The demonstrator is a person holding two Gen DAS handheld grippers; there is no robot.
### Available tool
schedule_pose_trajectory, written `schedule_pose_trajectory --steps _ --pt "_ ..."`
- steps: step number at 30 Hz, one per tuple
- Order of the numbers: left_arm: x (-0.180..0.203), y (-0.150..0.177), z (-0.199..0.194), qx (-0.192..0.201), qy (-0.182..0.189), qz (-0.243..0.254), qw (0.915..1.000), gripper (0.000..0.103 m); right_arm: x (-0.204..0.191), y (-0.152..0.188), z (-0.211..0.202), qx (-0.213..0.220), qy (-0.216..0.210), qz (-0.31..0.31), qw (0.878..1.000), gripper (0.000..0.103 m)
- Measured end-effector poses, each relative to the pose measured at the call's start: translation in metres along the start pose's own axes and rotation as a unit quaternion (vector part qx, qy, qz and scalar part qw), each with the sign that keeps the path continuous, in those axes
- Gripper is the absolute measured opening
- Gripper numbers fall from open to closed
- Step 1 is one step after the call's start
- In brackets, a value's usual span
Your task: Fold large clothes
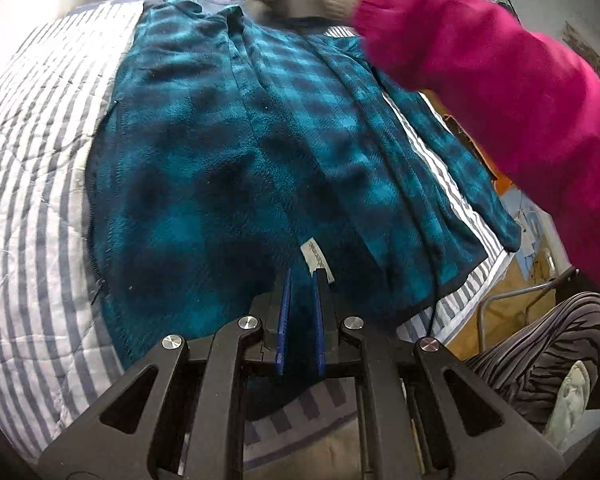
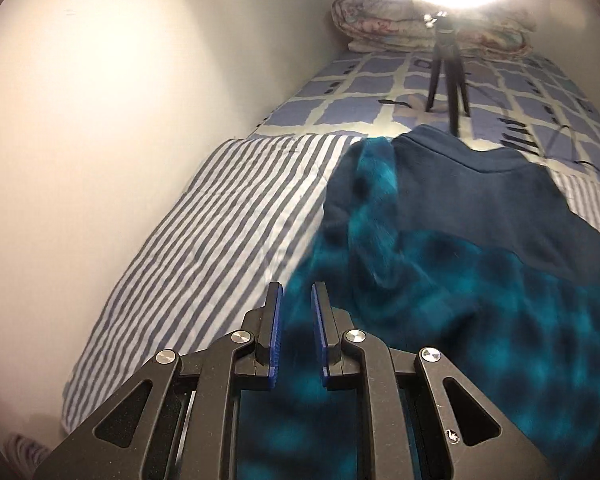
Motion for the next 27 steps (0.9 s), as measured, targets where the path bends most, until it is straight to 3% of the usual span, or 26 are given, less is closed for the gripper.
schedule_pose_trajectory --steps 5,9,13,15,18,21,27 --pt "0.0 0.008 0.013 -0.019 0.006 0.011 0.9997 0.007 0.023 -0.018 0.051 -0.005 0.028 0.017 0.999 0.015" --pt "0.003 0.018 0.02 -0.028 0.007 0.022 0.9993 0.007 0.067 -0.021 0.073 -0.01 0.046 0.079 0.996 0.014" --pt "0.005 0.023 0.023 -0.031 0.002 0.035 0.9989 0.007 0.098 -0.017 0.082 -0.009 -0.006 0.155 0.988 0.013" --pt "0.006 0.024 0.023 -0.029 -0.002 0.04 0.9988 0.007 0.096 -0.018 0.08 -0.011 -0.004 0.156 0.988 0.013" --pt "0.011 0.024 0.017 -0.027 -0.004 0.043 0.9987 0.007 0.085 -0.021 0.06 -0.005 0.013 0.144 0.989 0.014" --pt "0.017 0.023 0.008 -0.017 0.006 0.041 0.999 0.007 0.071 -0.02 0.025 0.008 -0.003 0.143 0.99 0.014" --pt "0.023 0.025 -0.03 0.022 0.013 0.041 0.9988 0.007 0.039 -0.001 -0.083 0.048 -0.007 0.095 0.994 0.014"
Point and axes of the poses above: each gripper's, at about its wrist camera, not at the fingertips, and z roughly the way its jaws point, x to its right, y to its underside, the point moved 6 cm from there along z, roughly the way its jaws point, and after that the axes turned 10 degrees about z, right-handed, at the moved point
